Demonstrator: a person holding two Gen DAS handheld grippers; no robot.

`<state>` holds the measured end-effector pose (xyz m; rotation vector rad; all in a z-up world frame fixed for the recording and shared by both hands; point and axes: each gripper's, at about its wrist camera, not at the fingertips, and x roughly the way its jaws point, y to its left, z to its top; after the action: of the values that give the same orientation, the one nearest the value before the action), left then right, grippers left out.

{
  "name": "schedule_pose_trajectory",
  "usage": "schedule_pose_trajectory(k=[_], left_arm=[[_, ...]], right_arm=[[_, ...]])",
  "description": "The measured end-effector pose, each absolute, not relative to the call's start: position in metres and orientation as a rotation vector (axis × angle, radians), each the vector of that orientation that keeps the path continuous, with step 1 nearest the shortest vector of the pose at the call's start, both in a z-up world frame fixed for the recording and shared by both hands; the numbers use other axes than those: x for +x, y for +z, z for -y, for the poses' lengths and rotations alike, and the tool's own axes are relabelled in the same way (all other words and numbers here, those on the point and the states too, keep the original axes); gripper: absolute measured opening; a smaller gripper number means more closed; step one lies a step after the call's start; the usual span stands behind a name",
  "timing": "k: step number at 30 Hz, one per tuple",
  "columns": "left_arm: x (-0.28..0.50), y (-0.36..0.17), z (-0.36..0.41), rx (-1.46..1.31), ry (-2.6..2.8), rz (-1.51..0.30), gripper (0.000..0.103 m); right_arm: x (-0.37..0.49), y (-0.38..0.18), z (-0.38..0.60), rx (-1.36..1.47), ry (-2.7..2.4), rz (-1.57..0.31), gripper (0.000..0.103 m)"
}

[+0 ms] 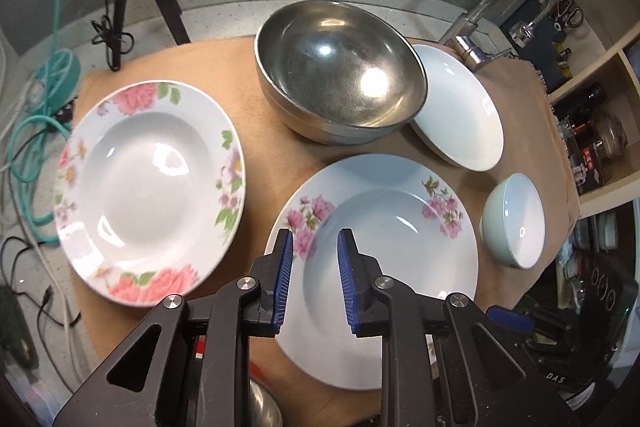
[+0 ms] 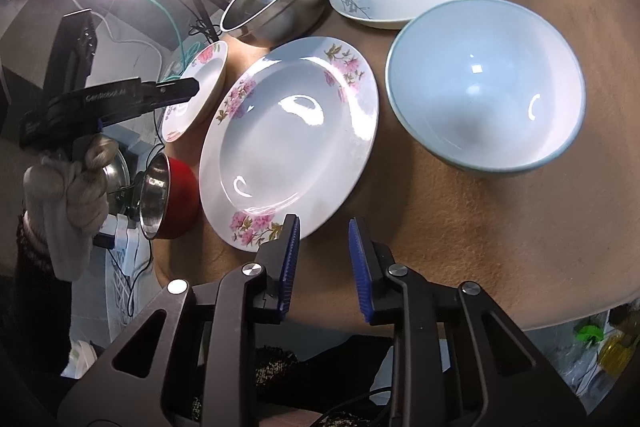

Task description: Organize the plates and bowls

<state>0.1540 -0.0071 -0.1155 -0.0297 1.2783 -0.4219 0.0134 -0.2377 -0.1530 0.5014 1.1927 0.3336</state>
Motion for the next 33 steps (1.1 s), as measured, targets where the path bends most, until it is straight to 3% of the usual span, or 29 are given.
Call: schedule_pose_trajectory(k=[19,33], left_arm=[[0.190,-0.140,0.013,-0.005,-0.467,-1.352,0.021],[0.199,-0.150,0.024,0.019,-0.473,-1.380,0.021]], right_arm=[[0.017,-0.172,0.247,0.626,0.292,-1.204,0.024],[0.019,-0.184,0.249,0.695,0.307,-1.229,0.017]])
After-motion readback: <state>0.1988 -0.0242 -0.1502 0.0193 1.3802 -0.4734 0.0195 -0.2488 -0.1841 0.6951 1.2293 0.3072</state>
